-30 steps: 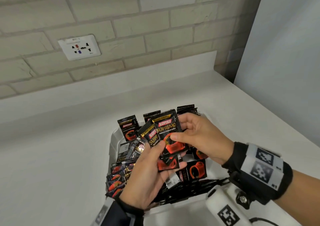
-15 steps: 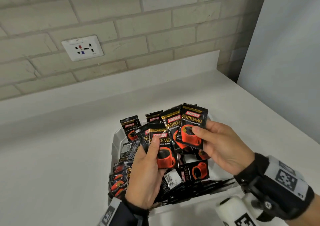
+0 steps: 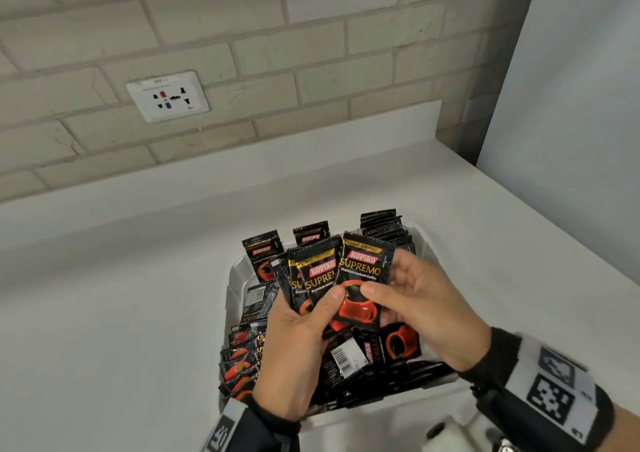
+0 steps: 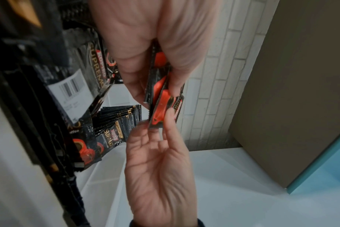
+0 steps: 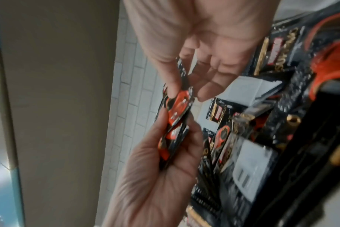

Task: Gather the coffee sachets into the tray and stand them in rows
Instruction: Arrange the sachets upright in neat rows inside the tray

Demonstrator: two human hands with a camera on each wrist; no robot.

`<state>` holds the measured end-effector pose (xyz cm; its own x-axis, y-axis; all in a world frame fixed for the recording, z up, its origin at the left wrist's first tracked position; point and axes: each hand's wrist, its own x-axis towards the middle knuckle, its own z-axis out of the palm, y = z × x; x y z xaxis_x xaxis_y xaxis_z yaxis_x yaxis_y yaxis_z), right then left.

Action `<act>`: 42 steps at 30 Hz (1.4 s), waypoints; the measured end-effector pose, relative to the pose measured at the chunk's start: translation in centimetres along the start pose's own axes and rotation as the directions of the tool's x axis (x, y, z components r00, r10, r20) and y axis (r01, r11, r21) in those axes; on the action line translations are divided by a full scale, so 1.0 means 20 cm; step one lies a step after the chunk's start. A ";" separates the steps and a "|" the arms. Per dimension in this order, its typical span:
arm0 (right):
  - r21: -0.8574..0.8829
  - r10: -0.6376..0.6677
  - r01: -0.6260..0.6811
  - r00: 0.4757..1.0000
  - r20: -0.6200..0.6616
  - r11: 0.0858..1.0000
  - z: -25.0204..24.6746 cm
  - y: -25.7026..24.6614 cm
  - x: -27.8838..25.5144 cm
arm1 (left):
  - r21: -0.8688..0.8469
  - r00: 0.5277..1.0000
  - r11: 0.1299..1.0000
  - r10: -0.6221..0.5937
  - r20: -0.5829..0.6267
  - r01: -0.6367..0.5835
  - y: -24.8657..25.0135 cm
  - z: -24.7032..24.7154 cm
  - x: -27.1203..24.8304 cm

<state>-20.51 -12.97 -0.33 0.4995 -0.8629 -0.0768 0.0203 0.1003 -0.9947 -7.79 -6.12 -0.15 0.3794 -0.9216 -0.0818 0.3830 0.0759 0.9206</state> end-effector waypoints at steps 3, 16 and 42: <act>0.061 -0.027 0.030 0.998 -0.061 0.998 -0.04 -0.03 0.02 | -0.015 1.000 1.000 0.011 -0.019 -0.011 0.01 -0.02 0.01; 0.131 -0.074 0.092 0.987 -0.142 0.987 -0.10 -0.07 0.08 | -0.102 0.986 0.984 -0.155 -0.054 0.149 0.01 -0.05 0.03; -0.138 0.079 -0.067 0.993 0.084 0.988 -0.03 -0.05 0.06 | 0.257 0.993 0.966 0.002 0.120 -0.033 -0.01 -0.04 0.01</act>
<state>-20.39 -14.30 0.56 0.5702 -0.8078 -0.1497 -0.1332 0.0889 -0.9871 -7.07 -6.04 -0.67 0.2764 -0.9605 -0.0335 0.1406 0.0060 0.9901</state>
